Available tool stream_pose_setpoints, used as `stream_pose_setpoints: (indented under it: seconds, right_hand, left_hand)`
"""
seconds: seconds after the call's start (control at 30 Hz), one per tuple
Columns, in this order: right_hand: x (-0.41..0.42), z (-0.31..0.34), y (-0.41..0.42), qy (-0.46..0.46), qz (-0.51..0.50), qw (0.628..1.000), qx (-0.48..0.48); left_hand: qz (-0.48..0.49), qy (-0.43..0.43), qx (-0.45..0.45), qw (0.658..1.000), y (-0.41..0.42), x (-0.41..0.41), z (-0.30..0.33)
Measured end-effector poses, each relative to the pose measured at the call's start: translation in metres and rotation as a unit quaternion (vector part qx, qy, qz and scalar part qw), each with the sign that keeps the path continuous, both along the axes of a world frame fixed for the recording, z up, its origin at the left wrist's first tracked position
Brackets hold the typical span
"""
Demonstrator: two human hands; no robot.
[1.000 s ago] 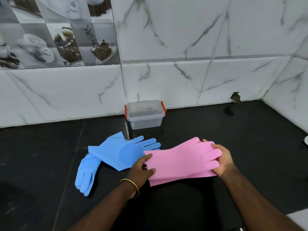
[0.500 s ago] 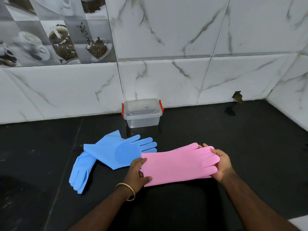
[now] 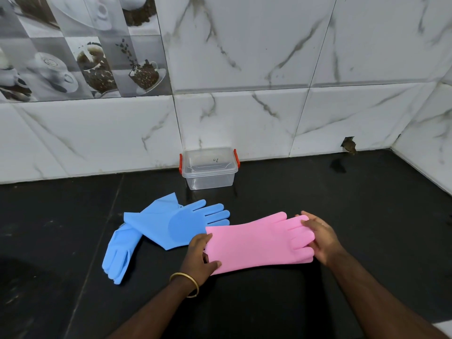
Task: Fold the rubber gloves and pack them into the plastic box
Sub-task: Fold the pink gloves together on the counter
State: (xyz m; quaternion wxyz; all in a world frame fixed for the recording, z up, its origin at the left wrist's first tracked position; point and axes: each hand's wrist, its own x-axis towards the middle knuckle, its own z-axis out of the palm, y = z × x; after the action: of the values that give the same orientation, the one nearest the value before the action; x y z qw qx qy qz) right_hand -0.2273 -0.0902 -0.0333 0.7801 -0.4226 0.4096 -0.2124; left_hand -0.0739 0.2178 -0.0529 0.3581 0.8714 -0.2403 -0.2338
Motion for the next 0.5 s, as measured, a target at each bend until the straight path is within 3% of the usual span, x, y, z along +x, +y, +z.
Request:
stream_pose_setpoints:
  seconds: [0.1, 0.23, 0.33, 0.4, 0.5]
  right_hand:
    - [-0.003, -0.005, -0.006, 0.077, -0.04, 0.987, -0.133]
    - [-0.005, -0.008, -0.008, 0.188, -0.126, 0.928, -0.296]
    - [-0.006, 0.001, 0.004, 0.198, -0.159, 0.896, -0.365]
    - [-0.002, 0.009, 0.027, 0.159, -0.135, 0.897, -0.391]
    - [0.021, 0.011, 0.079, 0.118, 0.026, 0.918, -0.378]
  left_hand:
    - [0.011, -0.018, -0.001, 1.0, -0.002, -0.002, 0.0]
    - [0.054, -0.03, 0.001, 0.998, -0.004, -0.001, 0.001]
    - [0.107, -0.054, 0.025, 0.992, -0.01, 0.0, 0.002]
    - [0.144, -0.065, 0.038, 0.987, -0.017, 0.002, 0.006]
    - [0.166, -0.048, 0.044, 0.984, -0.026, 0.009, 0.015]
